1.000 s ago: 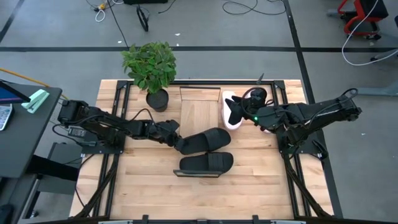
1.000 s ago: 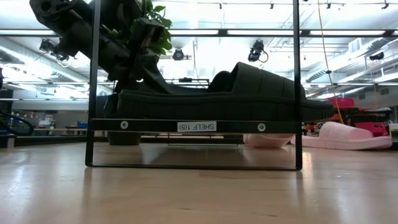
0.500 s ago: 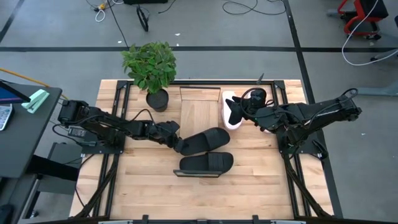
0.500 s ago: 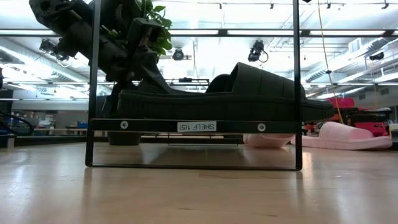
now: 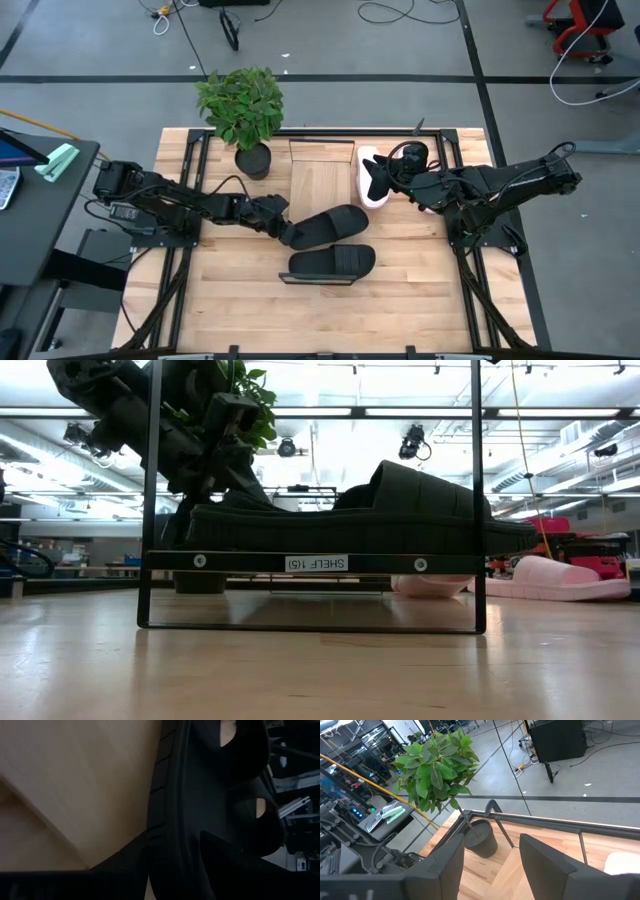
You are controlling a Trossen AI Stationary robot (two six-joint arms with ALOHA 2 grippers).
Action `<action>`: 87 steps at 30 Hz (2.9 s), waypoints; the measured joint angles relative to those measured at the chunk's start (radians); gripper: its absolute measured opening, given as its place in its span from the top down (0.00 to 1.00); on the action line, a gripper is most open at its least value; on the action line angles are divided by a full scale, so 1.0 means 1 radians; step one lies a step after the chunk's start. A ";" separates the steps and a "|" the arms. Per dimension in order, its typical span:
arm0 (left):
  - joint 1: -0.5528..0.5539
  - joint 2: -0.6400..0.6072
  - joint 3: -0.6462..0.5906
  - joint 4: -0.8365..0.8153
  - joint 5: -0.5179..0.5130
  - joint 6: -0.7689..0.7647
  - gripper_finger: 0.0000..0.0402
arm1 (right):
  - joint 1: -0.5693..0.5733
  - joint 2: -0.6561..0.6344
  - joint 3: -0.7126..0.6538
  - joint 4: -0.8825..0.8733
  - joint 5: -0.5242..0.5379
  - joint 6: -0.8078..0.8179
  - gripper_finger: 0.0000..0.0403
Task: Pick and place slides into the shelf
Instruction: Put the black slipper on the shelf, then put the right pink slipper on the shelf
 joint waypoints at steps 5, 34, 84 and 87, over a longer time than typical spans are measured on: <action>0.019 0.000 0.000 -0.041 0.001 -0.001 0.51 | 0.000 0.000 0.000 -0.002 0.000 0.000 0.51; 0.089 -0.013 0.000 -0.109 0.152 0.060 0.37 | -0.007 0.000 0.000 -0.159 -0.025 0.112 0.51; 0.120 -0.603 0.004 0.047 0.142 0.189 0.52 | -0.376 0.000 -0.260 -0.519 -0.673 0.295 0.51; 0.123 -0.611 0.004 0.052 0.142 0.212 0.53 | -0.415 0.000 -0.262 -0.554 -0.666 0.337 0.51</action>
